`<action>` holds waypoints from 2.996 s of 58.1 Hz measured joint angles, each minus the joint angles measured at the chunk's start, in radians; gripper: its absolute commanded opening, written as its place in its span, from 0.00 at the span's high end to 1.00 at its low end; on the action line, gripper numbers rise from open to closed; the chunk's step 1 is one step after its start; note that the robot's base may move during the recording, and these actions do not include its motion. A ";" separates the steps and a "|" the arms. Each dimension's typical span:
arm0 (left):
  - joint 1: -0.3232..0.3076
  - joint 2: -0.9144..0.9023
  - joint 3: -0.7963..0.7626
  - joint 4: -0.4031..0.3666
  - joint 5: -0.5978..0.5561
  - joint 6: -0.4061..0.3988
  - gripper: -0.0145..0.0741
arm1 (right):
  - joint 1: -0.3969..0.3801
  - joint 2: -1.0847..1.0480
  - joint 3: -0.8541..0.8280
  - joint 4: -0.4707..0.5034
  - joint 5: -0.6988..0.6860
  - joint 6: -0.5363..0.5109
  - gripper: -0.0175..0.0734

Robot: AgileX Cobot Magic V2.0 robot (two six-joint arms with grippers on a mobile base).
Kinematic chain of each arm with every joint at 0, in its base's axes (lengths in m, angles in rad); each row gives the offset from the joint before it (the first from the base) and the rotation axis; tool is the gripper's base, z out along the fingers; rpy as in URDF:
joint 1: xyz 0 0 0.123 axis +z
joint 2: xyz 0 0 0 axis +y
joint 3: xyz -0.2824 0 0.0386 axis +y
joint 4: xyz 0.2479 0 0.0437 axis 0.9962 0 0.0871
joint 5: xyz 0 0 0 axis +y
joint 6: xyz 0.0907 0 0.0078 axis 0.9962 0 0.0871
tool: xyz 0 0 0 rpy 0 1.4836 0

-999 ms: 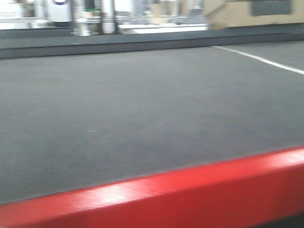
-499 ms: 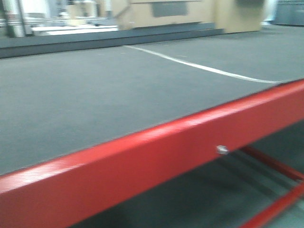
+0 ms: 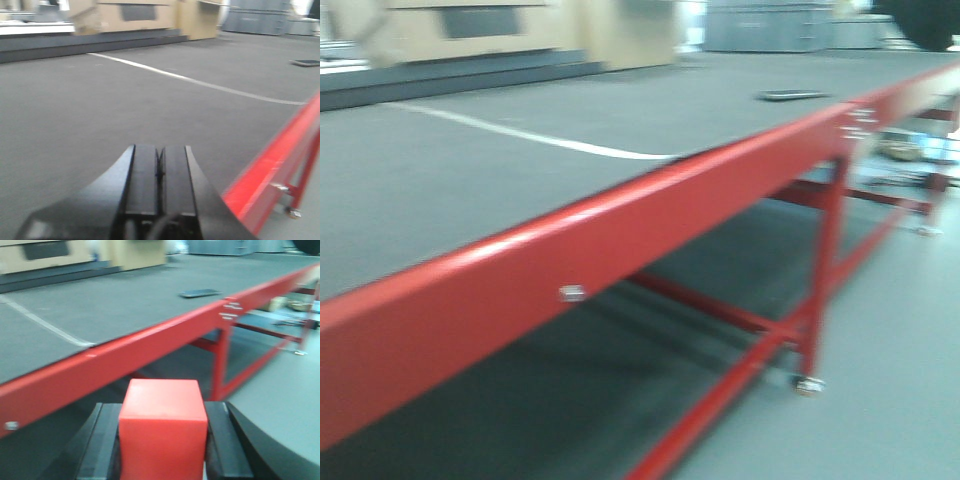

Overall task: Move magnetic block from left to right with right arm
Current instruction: 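Drive the base away from the table holding the cube in the right gripper, then drive the base across the room toward the black office chair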

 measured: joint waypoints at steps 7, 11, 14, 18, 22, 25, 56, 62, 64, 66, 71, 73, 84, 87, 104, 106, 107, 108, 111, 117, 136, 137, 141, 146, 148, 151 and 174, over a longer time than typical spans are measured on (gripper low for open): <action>0.000 0.000 0.000 0.000 0.000 0.000 0.97 | 0.000 0.000 0.000 0.000 0.000 0.000 0.39; 0.000 0.000 0.000 0.000 0.000 0.000 0.97 | 0.000 0.000 0.000 0.000 0.000 0.000 0.39; 0.000 0.000 0.000 0.000 0.000 0.000 0.97 | 0.000 0.000 0.000 0.000 0.000 0.000 0.39; 0.000 0.000 0.000 0.000 0.000 0.000 0.97 | 0.000 0.000 0.000 0.000 0.000 0.000 0.39; 0.000 0.000 0.000 0.000 0.000 0.000 0.97 | 0.000 0.000 0.000 0.000 0.000 0.000 0.39; 0.000 0.000 0.000 0.000 0.000 0.000 0.97 | 0.000 0.000 0.000 0.000 0.000 0.000 0.39; 0.000 0.000 0.000 0.000 0.000 0.000 0.97 | 0.000 0.000 0.000 0.000 0.000 0.000 0.39; 0.000 0.000 0.000 0.000 0.000 0.000 0.97 | 0.000 0.000 0.000 0.001 0.000 0.000 0.39; 0.000 0.000 0.000 0.000 0.000 0.000 0.97 | 0.000 0.000 0.000 0.001 0.000 0.000 0.39; 0.000 0.000 0.000 0.000 0.000 0.000 0.97 | 0.000 0.000 0.000 0.001 0.000 0.000 0.39; 0.000 0.000 0.000 0.000 0.000 0.000 0.97 | 0.000 0.000 0.000 0.001 0.000 0.000 0.39; 0.000 0.000 0.000 0.000 0.000 0.000 0.97 | 0.000 0.000 0.000 0.001 0.000 0.000 0.39; 0.000 0.000 0.000 0.000 0.000 0.000 0.97 | 0.000 0.000 0.000 0.001 0.000 0.000 0.39; 0.000 0.000 0.000 0.000 0.000 0.000 0.97 | 0.000 0.000 0.000 0.001 0.000 0.000 0.39; 0.000 0.000 0.000 0.000 0.000 0.000 0.97 | 0.000 0.000 0.000 0.001 0.000 0.000 0.39; 0.000 0.000 0.000 0.000 0.000 0.000 0.97 | 0.000 0.000 0.000 0.001 0.000 0.000 0.39; 0.000 0.000 0.000 0.000 0.000 0.000 0.97 | 0.000 0.000 0.000 0.001 0.000 0.000 0.39; 0.000 0.000 0.000 0.000 0.000 0.000 0.97 | 0.000 0.000 0.000 0.001 0.000 0.000 0.39; 0.000 0.000 0.000 0.000 0.000 0.000 0.97 | 0.000 0.000 0.000 0.001 0.000 0.000 0.39; 0.000 0.000 0.000 0.000 0.000 0.000 0.97 | 0.000 0.000 0.000 0.001 0.000 0.000 0.39; 0.000 0.000 0.000 0.000 0.000 0.000 0.97 | 0.000 0.000 0.000 0.001 0.000 0.000 0.39; 0.000 0.000 0.000 0.000 0.000 0.000 0.97 | 0.000 0.000 0.000 0.001 0.000 0.000 0.39; 0.000 0.000 0.000 0.000 0.000 0.000 0.97 | 0.000 0.000 0.000 0.001 0.000 0.000 0.39; 0.000 0.000 0.000 0.000 0.000 0.000 0.97 | 0.000 0.000 0.000 0.001 0.000 0.000 0.39; 0.000 0.000 0.000 0.000 0.000 0.000 0.97 | 0.000 0.000 0.000 0.001 0.000 0.000 0.39; 0.000 0.000 0.000 0.000 0.000 0.000 0.97 | 0.000 0.000 0.000 0.001 0.000 0.000 0.39; 0.000 0.000 0.000 0.000 0.000 0.000 0.97 | 0.000 0.000 0.000 0.001 0.000 0.000 0.39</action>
